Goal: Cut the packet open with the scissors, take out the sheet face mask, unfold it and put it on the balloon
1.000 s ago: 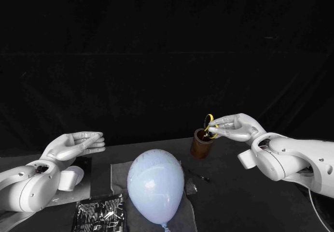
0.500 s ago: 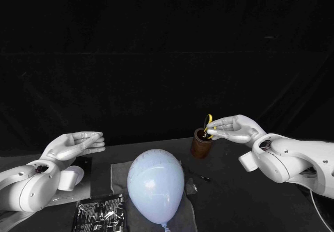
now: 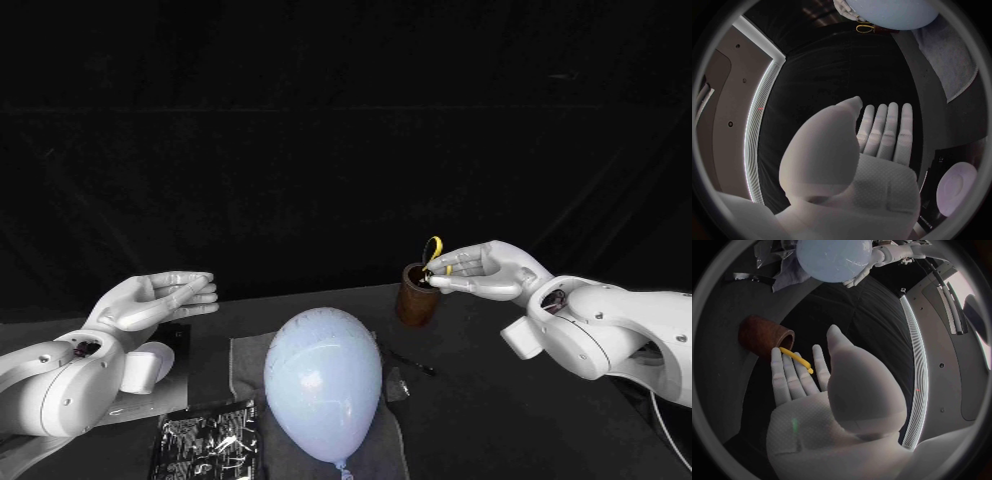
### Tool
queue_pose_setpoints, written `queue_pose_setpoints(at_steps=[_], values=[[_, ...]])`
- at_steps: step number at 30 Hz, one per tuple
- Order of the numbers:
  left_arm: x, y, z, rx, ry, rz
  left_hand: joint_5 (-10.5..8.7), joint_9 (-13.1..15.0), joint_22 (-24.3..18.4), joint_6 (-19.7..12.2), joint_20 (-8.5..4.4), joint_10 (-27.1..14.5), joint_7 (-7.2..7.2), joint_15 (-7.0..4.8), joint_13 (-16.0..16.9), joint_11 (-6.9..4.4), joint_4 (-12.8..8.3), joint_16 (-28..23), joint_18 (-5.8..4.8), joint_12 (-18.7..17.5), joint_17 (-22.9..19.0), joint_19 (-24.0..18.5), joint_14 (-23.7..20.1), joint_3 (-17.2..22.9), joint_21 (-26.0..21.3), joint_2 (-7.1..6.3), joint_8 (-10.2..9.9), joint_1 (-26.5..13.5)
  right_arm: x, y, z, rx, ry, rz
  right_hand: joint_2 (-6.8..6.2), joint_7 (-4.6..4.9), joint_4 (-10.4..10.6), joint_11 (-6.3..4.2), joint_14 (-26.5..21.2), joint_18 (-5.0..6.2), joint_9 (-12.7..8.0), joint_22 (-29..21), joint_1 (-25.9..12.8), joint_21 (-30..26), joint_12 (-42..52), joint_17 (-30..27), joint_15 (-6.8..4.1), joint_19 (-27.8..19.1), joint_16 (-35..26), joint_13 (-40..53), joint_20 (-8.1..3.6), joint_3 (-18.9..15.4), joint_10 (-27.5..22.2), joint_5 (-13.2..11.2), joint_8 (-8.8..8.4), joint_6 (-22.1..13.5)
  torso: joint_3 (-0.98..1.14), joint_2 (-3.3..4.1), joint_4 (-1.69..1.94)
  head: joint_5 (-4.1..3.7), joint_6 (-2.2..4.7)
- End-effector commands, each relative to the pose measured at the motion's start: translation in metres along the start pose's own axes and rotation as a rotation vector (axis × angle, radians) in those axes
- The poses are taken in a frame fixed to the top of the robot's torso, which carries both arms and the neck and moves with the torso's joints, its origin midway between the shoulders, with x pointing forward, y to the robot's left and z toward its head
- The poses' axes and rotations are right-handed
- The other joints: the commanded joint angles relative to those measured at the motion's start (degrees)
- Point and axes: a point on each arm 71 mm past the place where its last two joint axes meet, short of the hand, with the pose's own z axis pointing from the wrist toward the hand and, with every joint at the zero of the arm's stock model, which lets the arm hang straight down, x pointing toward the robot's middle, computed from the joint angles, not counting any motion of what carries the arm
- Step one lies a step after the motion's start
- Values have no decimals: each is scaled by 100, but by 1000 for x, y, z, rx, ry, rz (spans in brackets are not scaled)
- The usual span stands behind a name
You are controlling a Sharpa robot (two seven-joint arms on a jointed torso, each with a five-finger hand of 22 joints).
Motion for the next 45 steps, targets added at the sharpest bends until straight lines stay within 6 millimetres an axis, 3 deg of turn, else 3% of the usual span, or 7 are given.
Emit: queue_pose_setpoints(at_steps=[1, 10, 29, 35, 38, 42, 45], values=[[3, -1, 0, 7, 20, -12, 8, -9, -7, 21, 0, 38, 276, -6, -6, 20, 9, -38, 110, -17, 3, 15, 33, 32, 24, -43, -37, 10, 7, 0, -2, 5, 106, -92, 86, -3, 15, 10, -104, -76, 24, -47, 28, -45, 101, 32, 16, -15, 93, 17, -3, -128, -121, 5, -17, -33, -1, -3, -2, 4, 8], [3, 0, 1, 5, 23, -13, 8, -11, -9, 26, 0, 43, 275, -6, -5, 19, 6, -42, 110, -24, 3, 15, 36, 42, 24, -44, -39, 17, 6, 13, -9, -56, 144, -241, 288, 43, 21, -5, -221, -71, 90, -154, 194, -91, 627, 107, -2, 100, 494, 89, -15, -496, -219, 9, 9, 30, 3, -5, -1, -2, 15], [5, 2, 1, 3, 27, -15, 8, -11, -9, 26, 0, 43, 275, -6, -5, 19, 6, -42, 110, -24, 3, 15, 36, 42, 24, -44, -39, 17, -1, 26, -16, -106, 160, -502, 349, -48, 119, 9, -368, -76, 114, -242, 291, -108, 982, 93, 5, 208, 795, 61, -22, -951, -572, 8, -69, -69, -3, 1, 1, -10, 35], [5, 2, 1, 2, 27, -15, 8, -11, -9, 26, 0, 43, 275, -6, -5, 19, 6, -42, 110, -24, 3, 15, 36, 42, 24, -44, -39, 17, -1, 24, -17, -72, 183, -536, 439, -3, 179, -25, -251, -45, 139, -252, 388, -58, 1300, 102, -38, 333, 1004, 104, -41, -1049, -425, 14, -61, -23, -4, -1, 4, -12, 34], [4, 2, 1, 2, 26, -14, 8, -11, -9, 26, 0, 43, 275, -6, -5, 19, 6, -42, 110, -24, 3, 15, 36, 42, 24, -44, -39, 17, -2, 24, -18, -69, 181, -540, 541, 56, 174, -192, 192, 66, 154, -204, 474, 110, 1774, 145, -200, 620, 1339, 190, -93, -1193, 89, 13, -60, 21, -4, -2, 6, -16, 31], [4, 2, 1, 3, 25, -14, 8, -11, -9, 26, 0, 43, 275, -6, -5, 19, 6, -42, 110, -24, 3, 15, 36, 42, 24, -44, -39, 17, -6, 26, -20, -79, 159, -527, 721, 240, 80, -678, 1476, 392, 151, -44, 608, 519, 2415, 286, -680, 1290, 1987, 246, -206, -1444, 1239, 65, -74, 86, -3, -2, 1, -11, 25], [3, 2, 1, 6, 26, -15, 7, -18, -13, 49, -1, 75, 259, -11, -3, 11, -1, -58, 110, -47, 4, 17, 52, 80, 25, -50, -44, 36, -8, 28, -21, -90, 142, -511, 921, 344, 45, -912, 2089, 428, 138, 54, 777, 730, 2163, 269, -901, 1634, 1880, 48, -360, -1680, 1849, 56, -81, 154, -4, -7, 1, -14, 23]])
